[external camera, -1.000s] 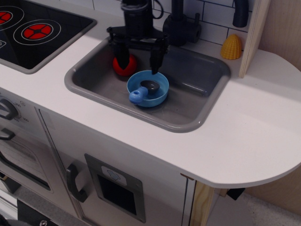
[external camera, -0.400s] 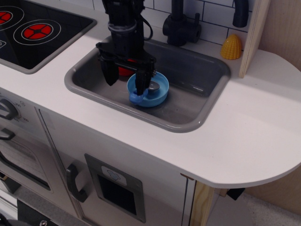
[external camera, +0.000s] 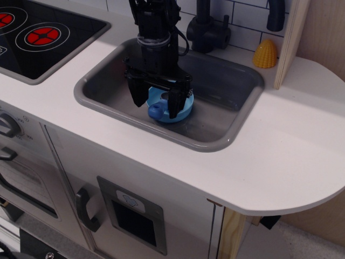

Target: Take spoon out of bowl sink

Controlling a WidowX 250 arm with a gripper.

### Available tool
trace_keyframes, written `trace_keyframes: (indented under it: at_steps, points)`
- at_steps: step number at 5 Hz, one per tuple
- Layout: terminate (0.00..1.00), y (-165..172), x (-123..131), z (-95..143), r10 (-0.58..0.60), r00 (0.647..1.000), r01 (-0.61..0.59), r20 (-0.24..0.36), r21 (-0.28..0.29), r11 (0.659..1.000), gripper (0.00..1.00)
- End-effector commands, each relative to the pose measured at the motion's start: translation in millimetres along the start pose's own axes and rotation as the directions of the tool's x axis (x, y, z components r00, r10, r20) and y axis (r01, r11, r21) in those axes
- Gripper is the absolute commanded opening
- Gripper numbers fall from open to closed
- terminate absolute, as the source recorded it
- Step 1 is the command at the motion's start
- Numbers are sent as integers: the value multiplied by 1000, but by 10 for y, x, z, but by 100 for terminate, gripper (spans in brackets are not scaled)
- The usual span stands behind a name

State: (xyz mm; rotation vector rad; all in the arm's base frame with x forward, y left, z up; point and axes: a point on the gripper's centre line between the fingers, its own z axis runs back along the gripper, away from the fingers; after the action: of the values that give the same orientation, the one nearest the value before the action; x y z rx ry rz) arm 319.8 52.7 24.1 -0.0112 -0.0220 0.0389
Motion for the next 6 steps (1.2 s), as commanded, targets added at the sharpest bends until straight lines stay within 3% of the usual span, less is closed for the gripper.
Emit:
trace_keyframes:
  at_steps: [1, 6]
  points:
    - [0, -9, 95, 138, 17, 997, -20, 80, 48, 999, 100]
    - [0, -7, 131, -45, 54, 997, -58, 49, 86, 995, 100]
